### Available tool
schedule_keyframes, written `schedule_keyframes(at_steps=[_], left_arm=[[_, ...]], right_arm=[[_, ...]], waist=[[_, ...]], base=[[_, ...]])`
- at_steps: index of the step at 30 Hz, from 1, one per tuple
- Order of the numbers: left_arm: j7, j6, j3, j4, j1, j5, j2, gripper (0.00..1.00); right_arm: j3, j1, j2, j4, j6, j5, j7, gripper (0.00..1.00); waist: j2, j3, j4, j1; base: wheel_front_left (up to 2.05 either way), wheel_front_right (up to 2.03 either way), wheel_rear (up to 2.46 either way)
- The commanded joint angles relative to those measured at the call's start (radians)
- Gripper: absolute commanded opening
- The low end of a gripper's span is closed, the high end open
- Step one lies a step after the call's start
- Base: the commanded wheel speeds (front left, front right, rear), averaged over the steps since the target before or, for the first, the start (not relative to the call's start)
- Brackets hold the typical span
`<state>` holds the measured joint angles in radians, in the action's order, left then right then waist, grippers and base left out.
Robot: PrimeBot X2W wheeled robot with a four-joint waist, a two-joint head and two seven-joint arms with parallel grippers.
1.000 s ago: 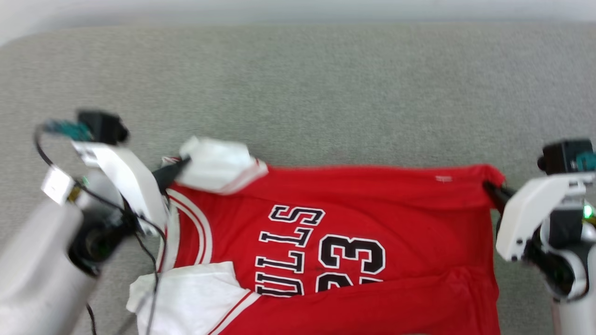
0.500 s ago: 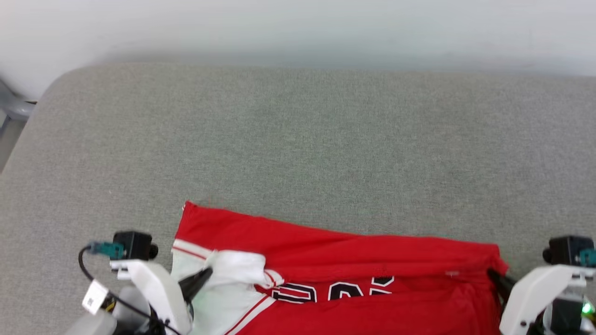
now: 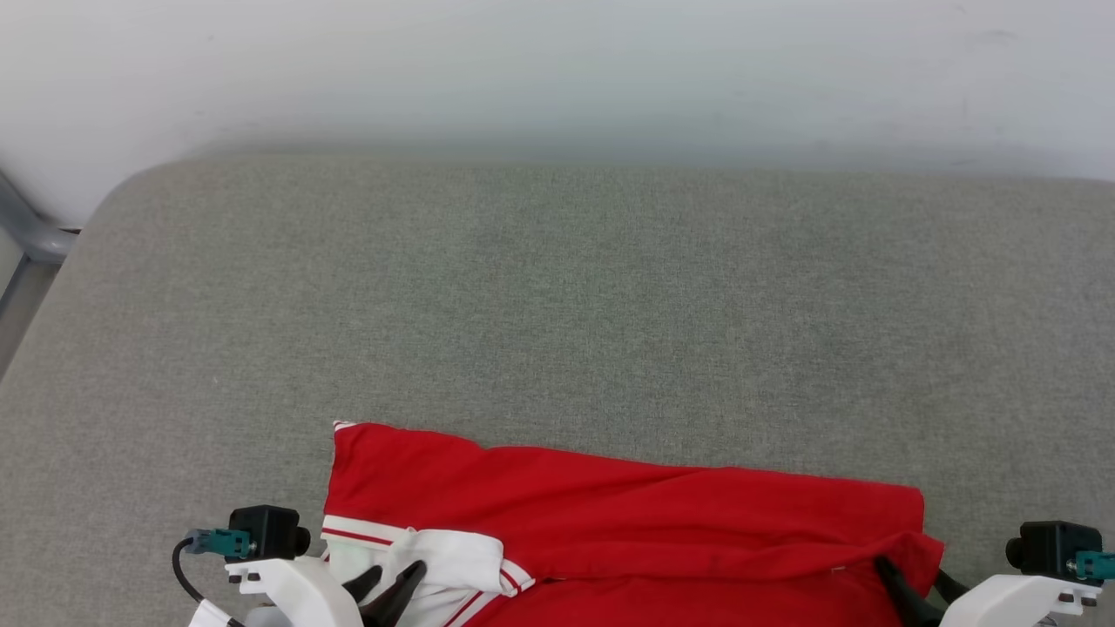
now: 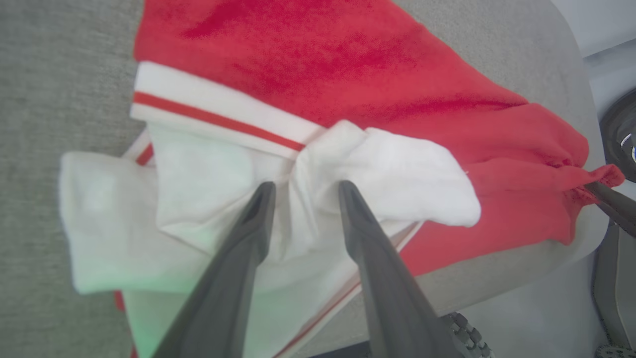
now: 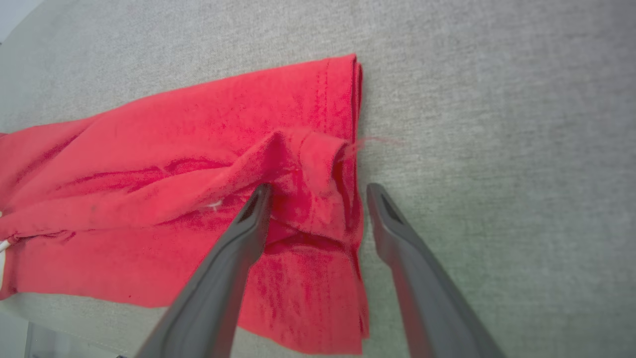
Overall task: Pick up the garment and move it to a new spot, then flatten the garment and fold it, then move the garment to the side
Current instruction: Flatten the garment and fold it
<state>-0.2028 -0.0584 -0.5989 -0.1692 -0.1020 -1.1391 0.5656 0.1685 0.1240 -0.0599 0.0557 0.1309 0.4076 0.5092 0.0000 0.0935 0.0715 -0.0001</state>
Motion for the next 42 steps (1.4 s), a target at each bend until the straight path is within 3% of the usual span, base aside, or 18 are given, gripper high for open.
schedule_keyframes(at_steps=[1, 6, 9, 17, 24, 38, 39, 40, 41, 42], left_arm=[[0.015, -0.006, 0.003, -0.001, 0.007, 0.012, -0.002, 1.0], [0.086, -0.023, 0.014, 0.023, -0.007, 0.059, -0.005, 1.0], [0.183, -0.05, 0.042, 0.047, -0.026, 0.113, -0.01, 1.0], [0.398, -0.112, 0.088, 0.121, -0.059, 0.248, -0.028, 1.0], [0.463, -0.144, 0.134, 0.17, -0.067, 0.378, -0.055, 1.0], [0.469, -0.087, 0.207, 0.178, -0.056, 0.522, -0.121, 1.0], [0.469, -0.082, 0.207, 0.175, -0.057, 0.529, -0.122, 1.0], [0.469, -0.079, 0.206, 0.171, -0.057, 0.535, -0.123, 1.0], [0.469, -0.076, 0.208, 0.169, -0.057, 0.539, -0.126, 1.0], [0.47, -0.073, 0.209, 0.166, -0.055, 0.545, -0.127, 1.0]], right_arm=[[-0.006, 0.012, 0.004, -0.008, 0.0, 0.011, -0.017, 1.0], [-0.015, 0.002, 0.006, -0.045, 0.0, 0.014, -0.079, 1.0], [0.0, -0.011, 0.006, -0.067, 0.0, 0.004, -0.074, 1.0], [0.071, -0.061, -0.012, -0.075, 0.0, -0.046, 0.026, 1.0], [0.063, -0.092, -0.042, -0.062, 0.0, -0.062, 0.158, 1.0], [0.041, -0.067, 0.004, 0.09, 0.0, -0.045, 0.29, 1.0], [0.038, -0.066, 0.008, 0.104, 0.0, -0.042, 0.303, 0.96], [0.036, -0.067, 0.011, 0.113, 0.0, -0.037, 0.311, 0.33], [0.032, -0.07, 0.013, 0.119, 0.0, -0.036, 0.314, 0.0], [0.029, -0.072, 0.015, 0.122, 0.0, -0.034, 0.317, 0.0]], waist=[[0.0, -0.01, 0.0, 0.0001], [0.0, -0.036, -0.007, 0.0001], [0.0, -0.047, -0.011, 0.0001], [0.0, -0.058, -0.016, 0.0001], [0.0, -0.034, -0.002, 0.0001], [0.0, 0.045, 0.049, 0.0001], [0.0, 0.047, 0.05, 0.0001], [0.0, 0.049, 0.05, 0.0001], [0.0, 0.049, 0.049, 0.0001], [0.0, 0.048, 0.048, 0.0001]], base=[[0.0, 0.0, 0.0], [0.0, 0.0, 0.0], [0.0, 0.0, 0.0], [0.0, 0.0, 0.0], [0.0, 0.0, 0.0], [0.0, 0.0, 0.0], [0.0, 0.0, 0.0], [0.0, 0.0, 0.0], [0.0, 0.0, 0.0], [0.0, 0.0, 0.0]])
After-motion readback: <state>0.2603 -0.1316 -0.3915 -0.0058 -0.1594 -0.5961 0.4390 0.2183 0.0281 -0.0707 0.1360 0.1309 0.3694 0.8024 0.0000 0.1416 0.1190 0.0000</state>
